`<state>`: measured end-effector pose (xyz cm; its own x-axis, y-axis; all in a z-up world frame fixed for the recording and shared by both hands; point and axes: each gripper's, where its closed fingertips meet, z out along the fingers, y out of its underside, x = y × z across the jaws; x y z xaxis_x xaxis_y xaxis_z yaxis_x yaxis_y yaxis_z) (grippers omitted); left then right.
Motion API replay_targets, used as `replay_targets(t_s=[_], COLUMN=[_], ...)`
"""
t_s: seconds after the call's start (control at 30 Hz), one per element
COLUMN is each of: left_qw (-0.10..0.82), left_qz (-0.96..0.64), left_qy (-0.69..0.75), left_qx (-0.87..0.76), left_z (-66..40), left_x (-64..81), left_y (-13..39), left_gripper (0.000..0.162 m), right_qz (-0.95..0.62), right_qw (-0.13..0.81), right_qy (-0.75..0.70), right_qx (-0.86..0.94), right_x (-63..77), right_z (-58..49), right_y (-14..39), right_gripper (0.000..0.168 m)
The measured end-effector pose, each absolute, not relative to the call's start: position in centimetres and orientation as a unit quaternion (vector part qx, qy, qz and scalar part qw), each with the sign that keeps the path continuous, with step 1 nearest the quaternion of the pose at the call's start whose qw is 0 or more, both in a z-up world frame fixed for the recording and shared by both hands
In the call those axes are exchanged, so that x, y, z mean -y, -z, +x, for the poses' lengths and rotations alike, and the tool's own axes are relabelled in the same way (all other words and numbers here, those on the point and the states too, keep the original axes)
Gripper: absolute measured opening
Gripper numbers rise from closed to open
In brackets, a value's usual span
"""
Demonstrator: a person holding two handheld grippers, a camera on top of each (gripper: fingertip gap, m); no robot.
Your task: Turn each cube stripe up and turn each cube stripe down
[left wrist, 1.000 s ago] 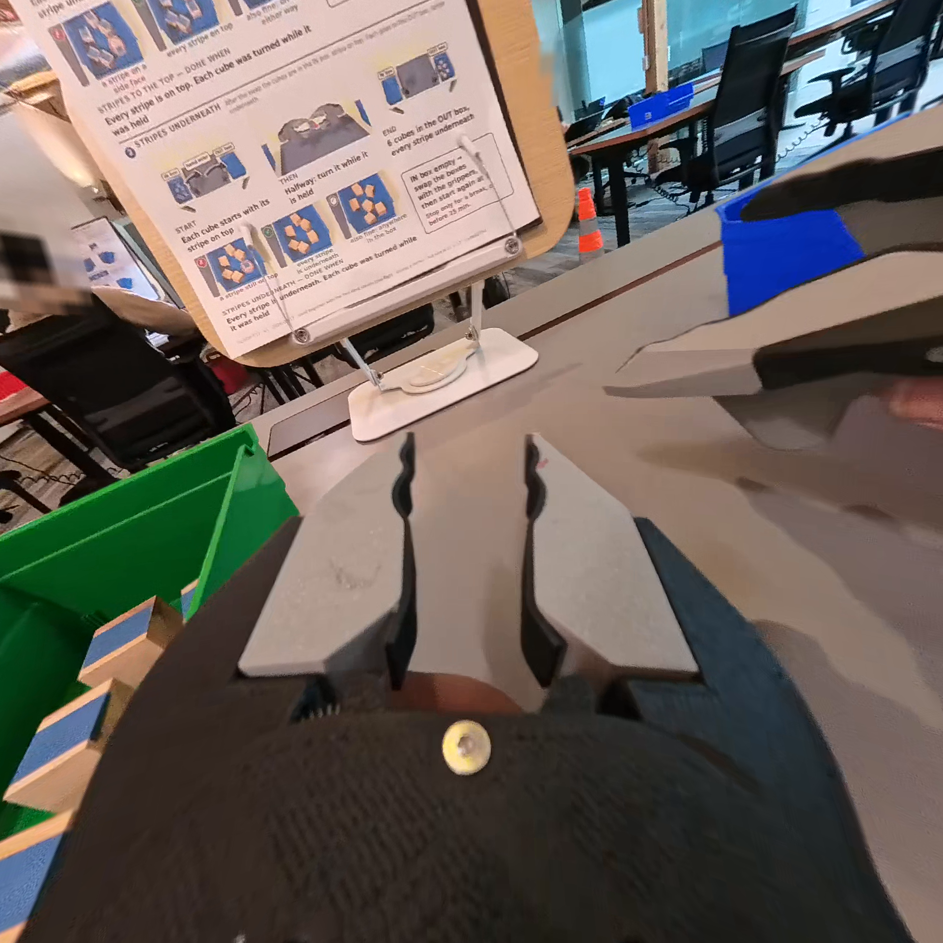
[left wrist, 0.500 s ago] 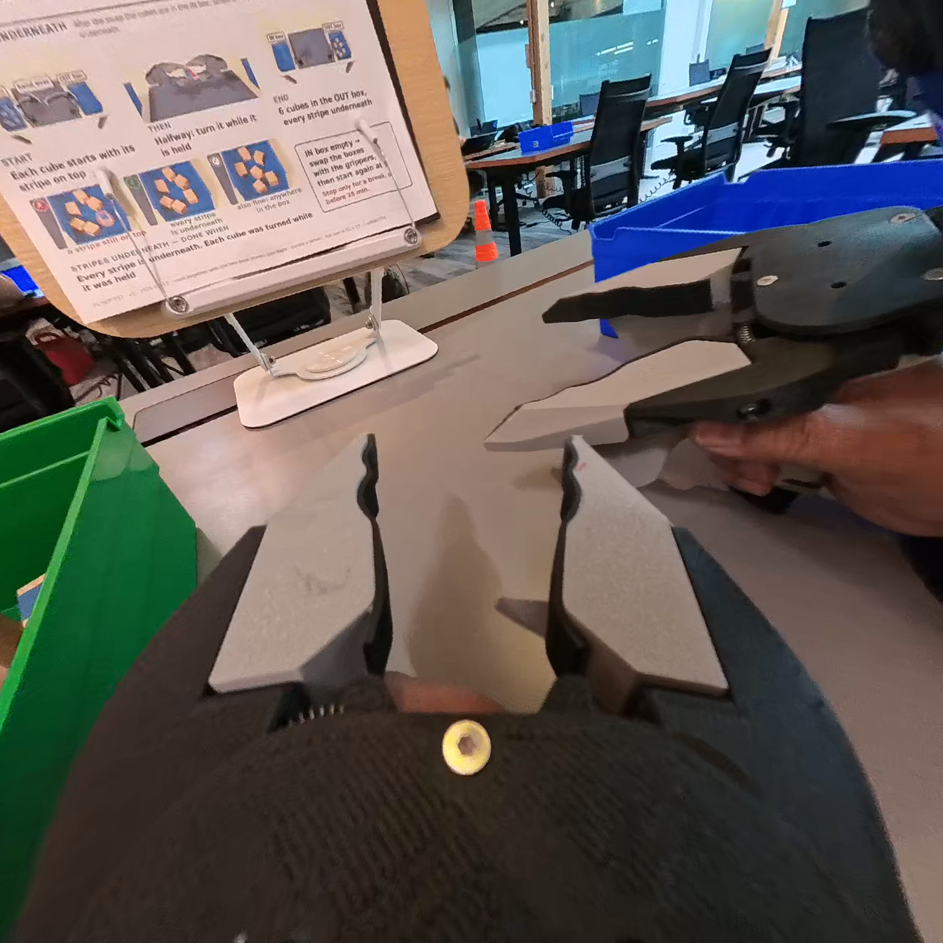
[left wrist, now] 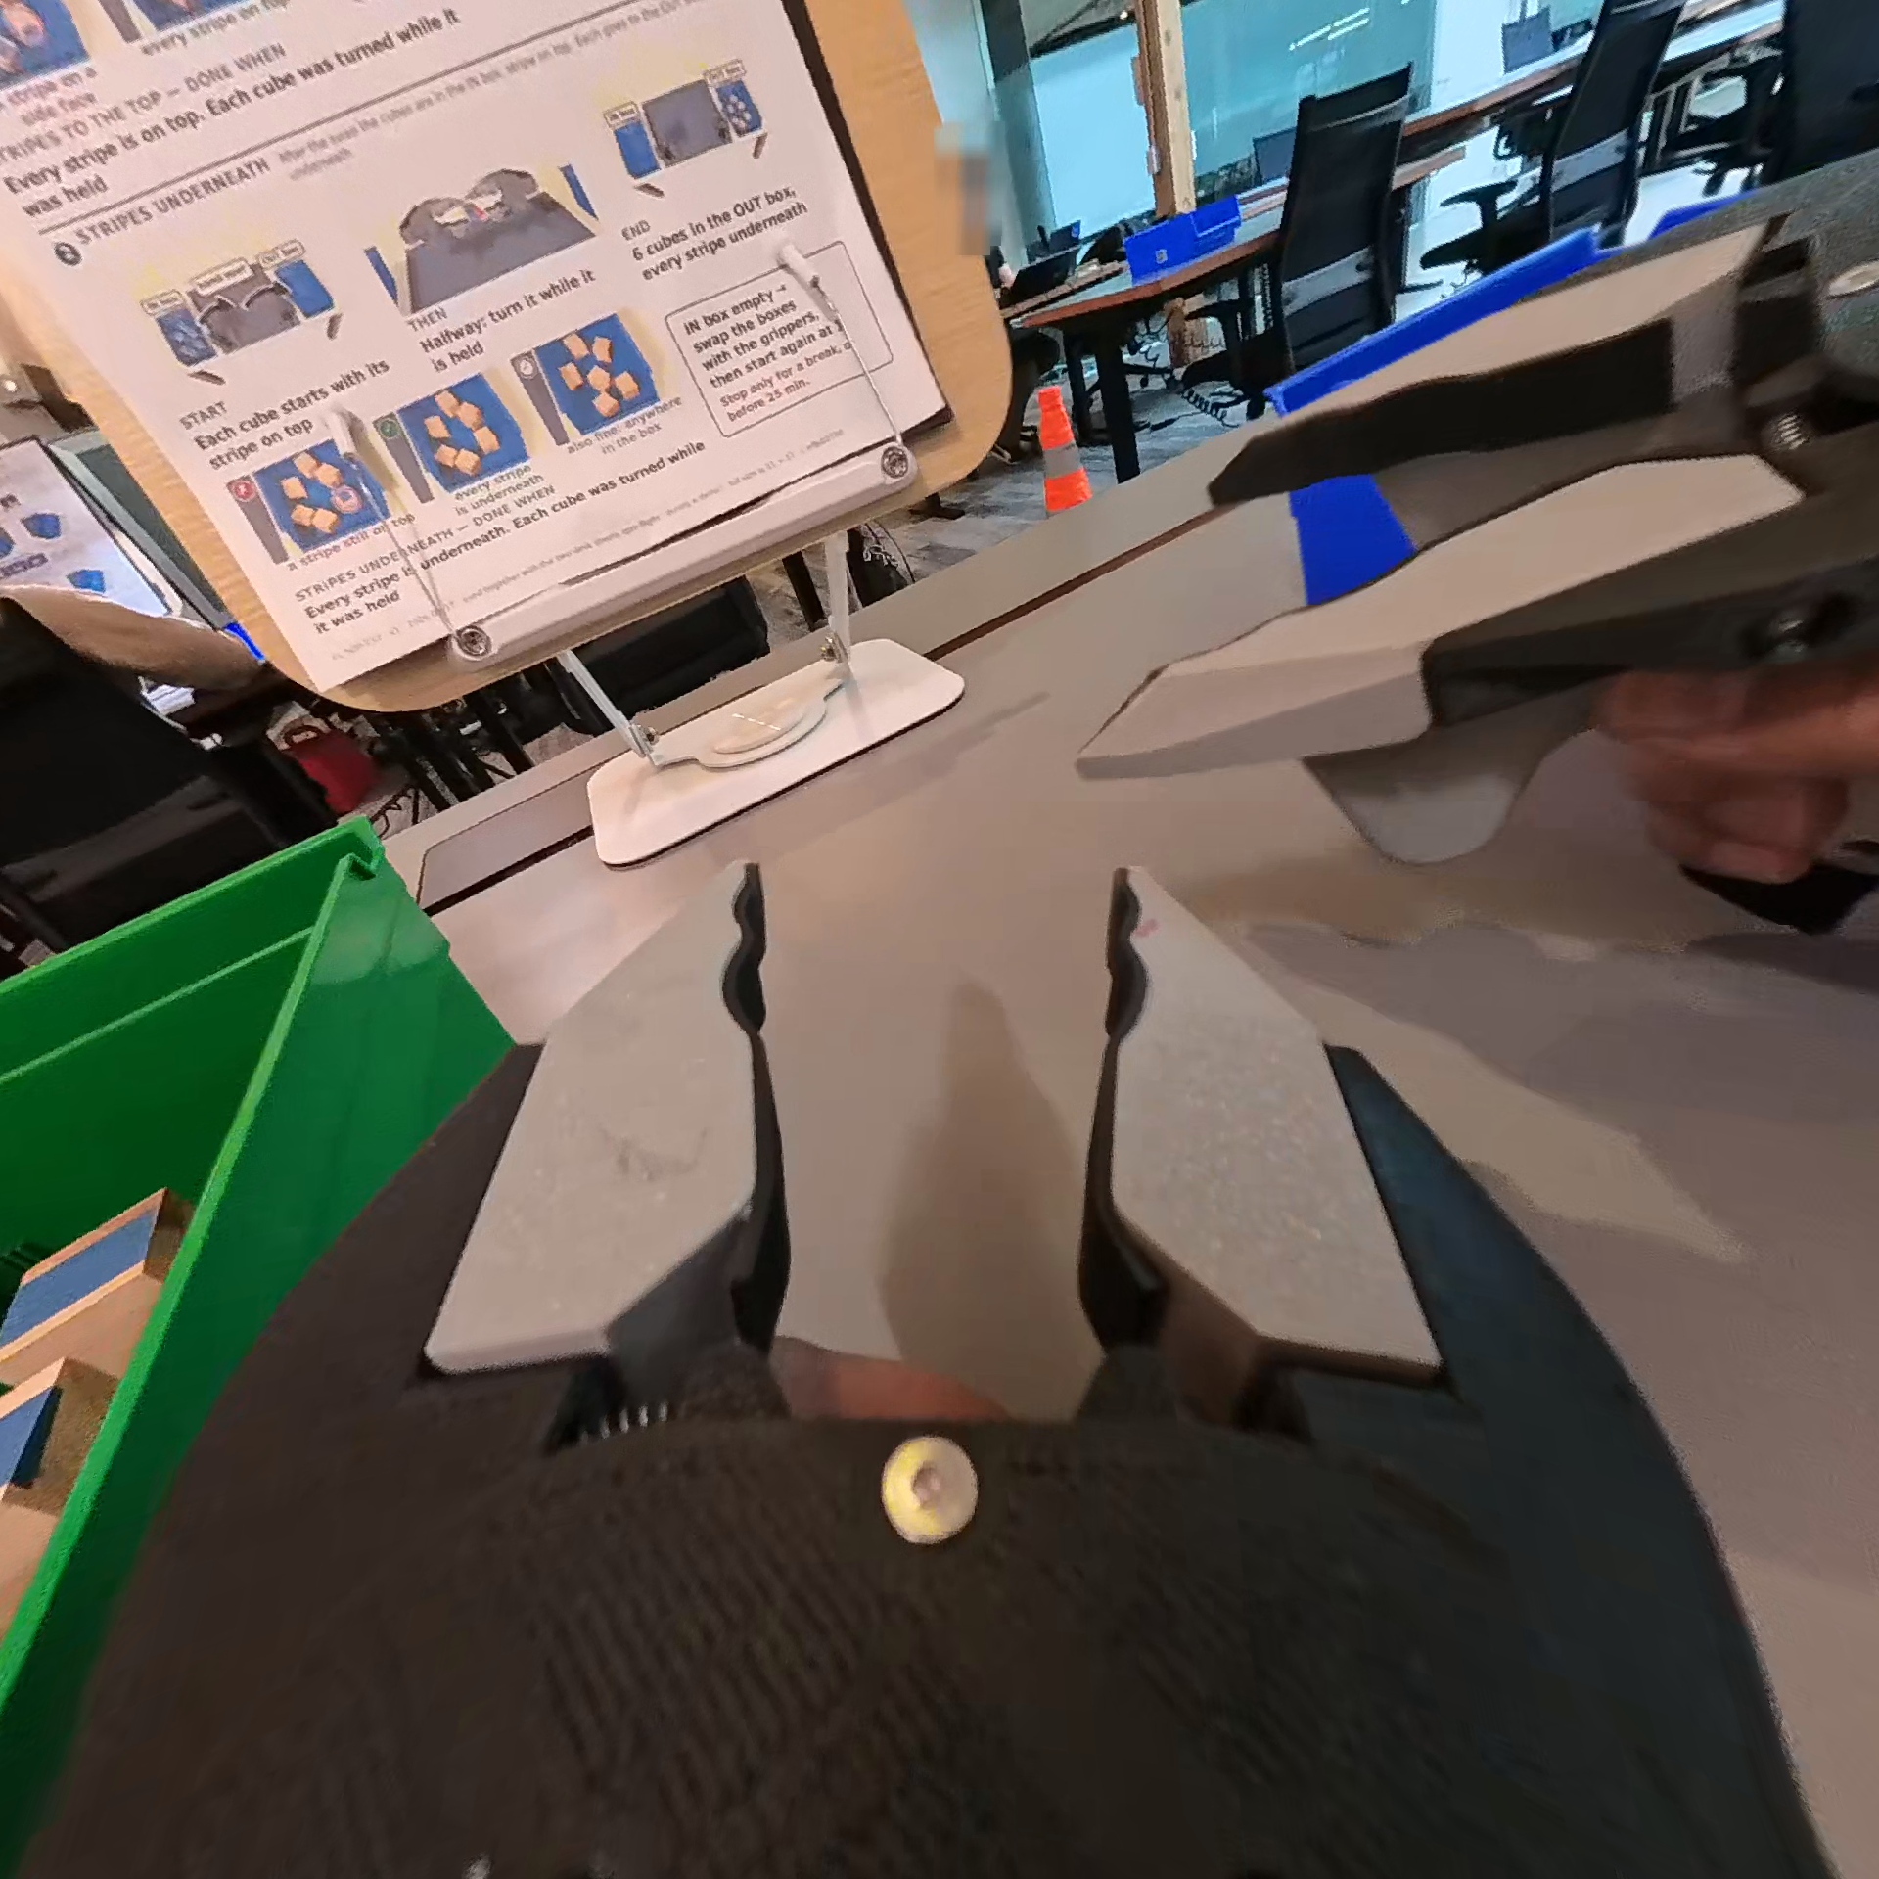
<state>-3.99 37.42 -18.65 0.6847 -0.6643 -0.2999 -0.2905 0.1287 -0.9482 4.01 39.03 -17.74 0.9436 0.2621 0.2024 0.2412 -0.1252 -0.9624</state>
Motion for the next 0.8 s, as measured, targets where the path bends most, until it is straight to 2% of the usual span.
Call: replay_targets(t_s=[0.57, 0.73, 0.8], left_qw=[0.649, 0.628, 0.639], left_qz=[-0.658, -0.678, -0.668], left_qy=[0.163, 0.197, 0.188], left_qx=[-0.344, -0.329, -0.331], left_z=[-4.7, -4.9, -4.9], left_x=[-38.4, -38.6, -38.4], left_y=[18.5, 18.5, 17.9], left_gripper=[0.068, 0.077, 0.077], right_qz=[-0.799, -0.811, -0.809], right_qw=[0.578, 0.563, 0.564], right_qy=[-0.027, -0.043, -0.041], right_qx=[0.164, 0.152, 0.16], right_x=[-40.8, -41.2, -41.0], right_z=[4.8, 4.8, 4.7], right_y=[21.4, 21.9, 21.8], right_gripper=[0.099, 0.103, 0.098])
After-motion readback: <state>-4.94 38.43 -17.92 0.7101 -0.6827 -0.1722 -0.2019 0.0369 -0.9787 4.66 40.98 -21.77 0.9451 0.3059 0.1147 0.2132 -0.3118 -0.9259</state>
